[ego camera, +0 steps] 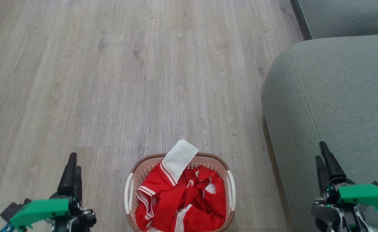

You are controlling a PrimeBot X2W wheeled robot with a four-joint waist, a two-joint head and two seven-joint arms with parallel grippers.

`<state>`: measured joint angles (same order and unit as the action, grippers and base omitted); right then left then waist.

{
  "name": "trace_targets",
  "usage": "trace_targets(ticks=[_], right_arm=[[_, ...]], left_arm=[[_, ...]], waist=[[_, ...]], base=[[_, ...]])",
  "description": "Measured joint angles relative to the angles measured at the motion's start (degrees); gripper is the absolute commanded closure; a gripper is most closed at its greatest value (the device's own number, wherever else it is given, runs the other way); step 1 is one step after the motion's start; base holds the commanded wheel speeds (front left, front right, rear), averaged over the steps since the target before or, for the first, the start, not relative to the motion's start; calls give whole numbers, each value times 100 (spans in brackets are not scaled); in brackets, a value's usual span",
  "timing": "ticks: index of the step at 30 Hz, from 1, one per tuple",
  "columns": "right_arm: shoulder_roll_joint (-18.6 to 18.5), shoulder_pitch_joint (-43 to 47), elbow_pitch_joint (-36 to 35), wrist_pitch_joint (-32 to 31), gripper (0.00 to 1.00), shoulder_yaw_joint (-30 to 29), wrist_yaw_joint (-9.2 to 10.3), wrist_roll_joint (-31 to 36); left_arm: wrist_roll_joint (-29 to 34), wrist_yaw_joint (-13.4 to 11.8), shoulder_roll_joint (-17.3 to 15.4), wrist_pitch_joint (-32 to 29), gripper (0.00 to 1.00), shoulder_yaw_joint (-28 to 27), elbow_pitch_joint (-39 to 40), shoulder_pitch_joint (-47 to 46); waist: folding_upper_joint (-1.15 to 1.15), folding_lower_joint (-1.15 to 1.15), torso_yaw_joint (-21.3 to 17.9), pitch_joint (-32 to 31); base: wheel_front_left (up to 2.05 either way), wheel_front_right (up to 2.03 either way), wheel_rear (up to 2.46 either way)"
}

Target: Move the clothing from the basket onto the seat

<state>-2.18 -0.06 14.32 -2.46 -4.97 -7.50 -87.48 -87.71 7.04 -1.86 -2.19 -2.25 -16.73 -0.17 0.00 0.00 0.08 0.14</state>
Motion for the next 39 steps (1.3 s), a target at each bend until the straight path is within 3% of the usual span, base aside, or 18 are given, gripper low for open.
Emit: trace_targets(ticks=[10,39], right_arm=[[-10,1,-196,157,0,135,0,601],[-200,1,-570,630,0,536,0,3332]], left_arm=[[740,1,-1,137,0,115,183,-71],[3742,-60,-2,603,0,374,481,-70]], waist=[[0,0,-6,-4],[0,0,10,-15]], base=[[0,0,0],[0,0,0]])
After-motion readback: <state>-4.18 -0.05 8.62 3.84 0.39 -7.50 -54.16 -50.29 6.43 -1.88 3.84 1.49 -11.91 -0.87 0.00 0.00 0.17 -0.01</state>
